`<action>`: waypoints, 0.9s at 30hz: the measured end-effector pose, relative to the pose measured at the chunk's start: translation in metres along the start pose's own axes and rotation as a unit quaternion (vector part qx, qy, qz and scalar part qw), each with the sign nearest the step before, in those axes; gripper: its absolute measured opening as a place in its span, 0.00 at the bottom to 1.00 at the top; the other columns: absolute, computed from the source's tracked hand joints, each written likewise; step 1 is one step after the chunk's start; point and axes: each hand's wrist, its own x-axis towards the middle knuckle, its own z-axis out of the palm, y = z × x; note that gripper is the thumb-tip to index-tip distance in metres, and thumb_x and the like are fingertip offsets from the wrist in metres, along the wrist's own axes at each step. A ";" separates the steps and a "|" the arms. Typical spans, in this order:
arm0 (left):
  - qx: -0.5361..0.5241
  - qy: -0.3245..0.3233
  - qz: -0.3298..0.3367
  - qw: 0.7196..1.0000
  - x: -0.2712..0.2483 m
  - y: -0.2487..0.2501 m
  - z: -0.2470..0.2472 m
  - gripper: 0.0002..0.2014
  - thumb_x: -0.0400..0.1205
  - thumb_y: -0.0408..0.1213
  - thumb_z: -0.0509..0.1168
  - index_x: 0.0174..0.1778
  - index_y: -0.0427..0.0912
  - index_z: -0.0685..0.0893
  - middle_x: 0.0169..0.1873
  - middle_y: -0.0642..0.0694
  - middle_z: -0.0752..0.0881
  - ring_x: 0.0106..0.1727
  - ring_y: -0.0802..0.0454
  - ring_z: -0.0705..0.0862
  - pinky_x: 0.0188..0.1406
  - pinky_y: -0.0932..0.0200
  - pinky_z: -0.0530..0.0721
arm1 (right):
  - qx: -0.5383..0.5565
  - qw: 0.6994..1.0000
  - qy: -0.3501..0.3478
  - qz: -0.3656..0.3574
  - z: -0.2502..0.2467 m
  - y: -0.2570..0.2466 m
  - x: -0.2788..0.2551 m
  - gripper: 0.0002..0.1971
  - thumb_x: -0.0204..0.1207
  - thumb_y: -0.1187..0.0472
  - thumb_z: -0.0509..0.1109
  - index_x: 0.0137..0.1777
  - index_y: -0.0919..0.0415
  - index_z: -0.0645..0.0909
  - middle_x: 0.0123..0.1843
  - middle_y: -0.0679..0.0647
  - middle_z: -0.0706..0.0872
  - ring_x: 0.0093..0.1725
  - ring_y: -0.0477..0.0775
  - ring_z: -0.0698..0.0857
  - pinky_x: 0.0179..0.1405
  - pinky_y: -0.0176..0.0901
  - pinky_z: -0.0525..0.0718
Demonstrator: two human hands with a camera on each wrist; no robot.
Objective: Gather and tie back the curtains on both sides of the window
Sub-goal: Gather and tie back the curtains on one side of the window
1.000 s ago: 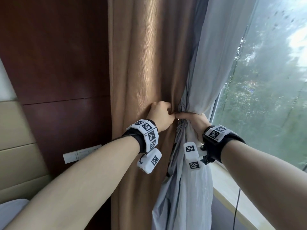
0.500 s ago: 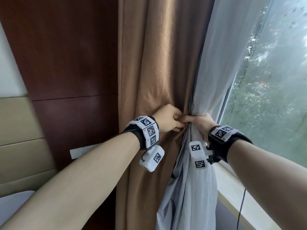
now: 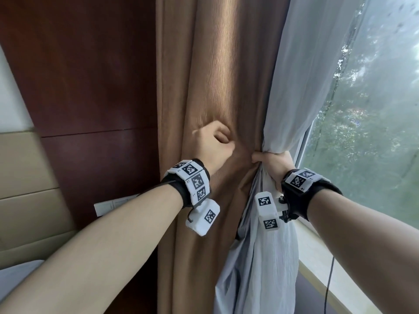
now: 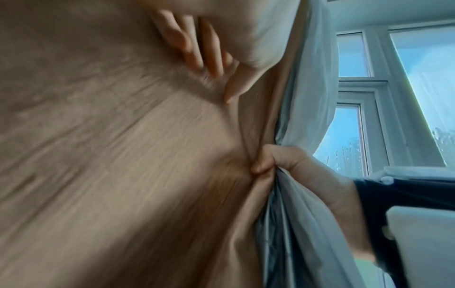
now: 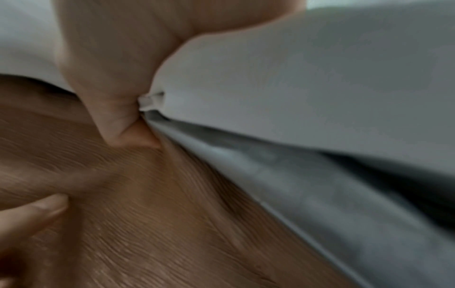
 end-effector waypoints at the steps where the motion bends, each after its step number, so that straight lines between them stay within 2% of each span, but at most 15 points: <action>1: 0.029 0.052 0.017 0.998 0.002 0.001 -0.005 0.17 0.65 0.39 0.83 0.45 0.50 0.85 0.35 0.56 0.88 0.38 0.57 0.85 0.45 0.55 0.85 | 0.004 1.000 0.008 0.004 0.001 -0.001 -0.001 0.21 0.55 0.65 0.81 0.51 0.65 0.88 0.51 0.64 0.94 0.47 0.65 0.93 0.53 0.66 0.93; 4: 0.095 0.170 0.024 0.980 0.008 0.001 -0.013 0.47 0.55 0.49 0.88 0.68 0.42 0.76 0.61 0.45 0.79 0.61 0.46 0.79 0.60 0.54 0.77 | 0.012 1.000 0.024 0.010 0.003 -0.002 -0.002 0.26 0.49 0.62 0.79 0.51 0.65 0.88 0.51 0.65 0.94 0.50 0.68 0.93 0.52 0.67 0.94; 6: 0.081 0.137 -0.065 0.985 0.009 0.004 -0.016 0.62 0.53 0.52 0.90 0.81 0.43 0.65 0.75 0.41 0.70 0.73 0.43 0.72 0.68 0.56 0.71 | 0.014 1.000 0.024 0.011 0.003 -0.001 -0.001 0.26 0.47 0.61 0.78 0.51 0.64 0.88 0.51 0.64 0.94 0.49 0.69 0.93 0.52 0.68 0.94; 7: 0.041 0.095 -0.121 0.987 0.010 0.004 -0.016 0.64 0.56 0.50 0.91 0.85 0.44 0.60 0.79 0.40 0.67 0.76 0.45 0.70 0.69 0.59 0.68 | 0.014 1.000 0.021 0.013 0.003 -0.002 -0.003 0.26 0.47 0.61 0.78 0.51 0.65 0.88 0.51 0.65 0.94 0.49 0.69 0.93 0.51 0.69 0.94; 8: -0.011 0.051 -0.155 0.987 0.009 0.004 -0.016 0.61 0.60 0.47 0.90 0.85 0.44 0.61 0.79 0.41 0.69 0.78 0.46 0.72 0.69 0.62 0.67 | 0.016 1.000 0.021 0.014 0.003 -0.001 -0.002 0.26 0.47 0.62 0.78 0.50 0.65 0.88 0.50 0.65 0.94 0.49 0.69 0.93 0.51 0.70 0.94; 9: -0.047 0.021 -0.166 0.985 0.008 0.001 -0.016 0.52 0.63 0.45 0.90 0.81 0.44 0.69 0.75 0.42 0.77 0.76 0.46 0.77 0.70 0.64 0.70 | 0.017 1.000 0.020 0.014 0.003 -0.001 -0.003 0.26 0.47 0.62 0.78 0.50 0.64 0.88 0.50 0.65 0.94 0.48 0.69 0.94 0.51 0.71 0.94; 11: -0.013 0.006 -0.138 0.990 0.002 0.000 -0.013 0.29 0.65 0.45 0.87 0.59 0.44 0.86 0.52 0.48 0.90 0.57 0.46 0.90 0.61 0.57 0.88 | 0.013 1.000 0.016 0.017 0.004 -0.002 -0.005 0.24 0.47 0.62 0.78 0.48 0.64 0.88 0.49 0.65 0.94 0.48 0.69 0.94 0.51 0.72 0.93; 12: 0.023 -0.004 -0.123 0.992 -0.003 0.002 -0.009 0.24 0.65 0.47 0.86 0.53 0.42 0.88 0.45 0.48 0.91 0.50 0.45 0.91 0.53 0.52 0.91 | 0.010 1.000 0.013 0.018 0.004 -0.002 -0.004 0.24 0.46 0.61 0.78 0.47 0.64 0.89 0.50 0.66 0.94 0.48 0.69 0.94 0.51 0.73 0.93; 15: 0.094 -0.081 -0.125 0.984 -0.012 0.005 0.005 0.22 0.71 0.49 0.81 0.47 0.35 0.85 0.49 0.39 0.90 0.52 0.38 0.88 0.51 0.53 0.88 | 0.001 1.000 0.001 0.020 0.006 0.000 -0.003 0.27 0.44 0.59 0.79 0.48 0.64 0.89 0.51 0.67 0.94 0.48 0.70 0.94 0.51 0.74 0.93; 17: 0.103 -0.110 -0.146 0.978 -0.014 0.007 0.010 0.18 0.77 0.46 0.78 0.45 0.36 0.81 0.51 0.39 0.84 0.51 0.36 0.85 0.50 0.54 0.83 | 0.000 1.000 -0.009 0.023 0.005 -0.001 -0.006 0.29 0.41 0.57 0.80 0.48 0.65 0.88 0.45 0.64 0.94 0.43 0.68 0.93 0.48 0.63 0.94; 19: 0.109 -0.134 -0.151 0.973 -0.015 0.010 0.011 0.14 0.81 0.41 0.75 0.44 0.36 0.78 0.50 0.38 0.77 0.53 0.35 0.81 0.51 0.55 0.79 | -0.002 0.999 -0.024 0.022 0.001 -0.003 -0.010 0.23 0.48 0.61 0.81 0.46 0.64 0.87 0.41 0.62 0.89 0.39 0.64 0.88 0.41 0.55 0.88; 20: 0.113 -0.148 -0.148 0.971 -0.014 0.010 0.013 0.14 0.82 0.38 0.73 0.40 0.38 0.75 0.50 0.38 0.76 0.54 0.35 0.81 0.51 0.57 0.77 | -0.001 0.999 -0.033 0.016 0.000 -0.004 -0.011 0.19 0.54 0.64 0.81 0.47 0.65 0.88 0.42 0.64 0.91 0.41 0.66 0.90 0.45 0.56 0.90; 22: 0.115 -0.184 -0.147 0.965 -0.015 0.015 0.014 0.17 0.81 0.34 0.72 0.34 0.41 0.69 0.47 0.41 0.75 0.52 0.38 0.79 0.50 0.58 0.77 | 0.005 0.999 -0.047 0.005 -0.002 -0.004 -0.012 0.24 0.53 0.66 0.80 0.53 0.70 0.90 0.52 0.68 0.94 0.52 0.72 0.93 0.58 0.66 0.93; 24: 0.096 -0.221 -0.146 0.960 -0.016 0.020 0.015 0.16 0.78 0.31 0.73 0.33 0.42 0.71 0.40 0.47 0.77 0.48 0.41 0.79 0.46 0.58 0.78 | 0.013 0.998 -0.065 -0.003 -0.003 -0.003 -0.012 0.32 0.48 0.64 0.79 0.58 0.71 0.90 0.55 0.69 0.94 0.56 0.73 0.92 0.60 0.73 0.90; 27: 0.083 -0.281 -0.138 0.946 -0.017 0.027 0.012 0.16 0.73 0.28 0.76 0.32 0.42 0.72 0.36 0.50 0.76 0.42 0.45 0.77 0.33 0.57 0.72 | 0.016 0.995 -0.100 -0.005 -0.006 -0.003 -0.009 0.30 0.46 0.64 0.81 0.54 0.69 0.91 0.50 0.66 0.95 0.54 0.72 0.93 0.62 0.72 0.90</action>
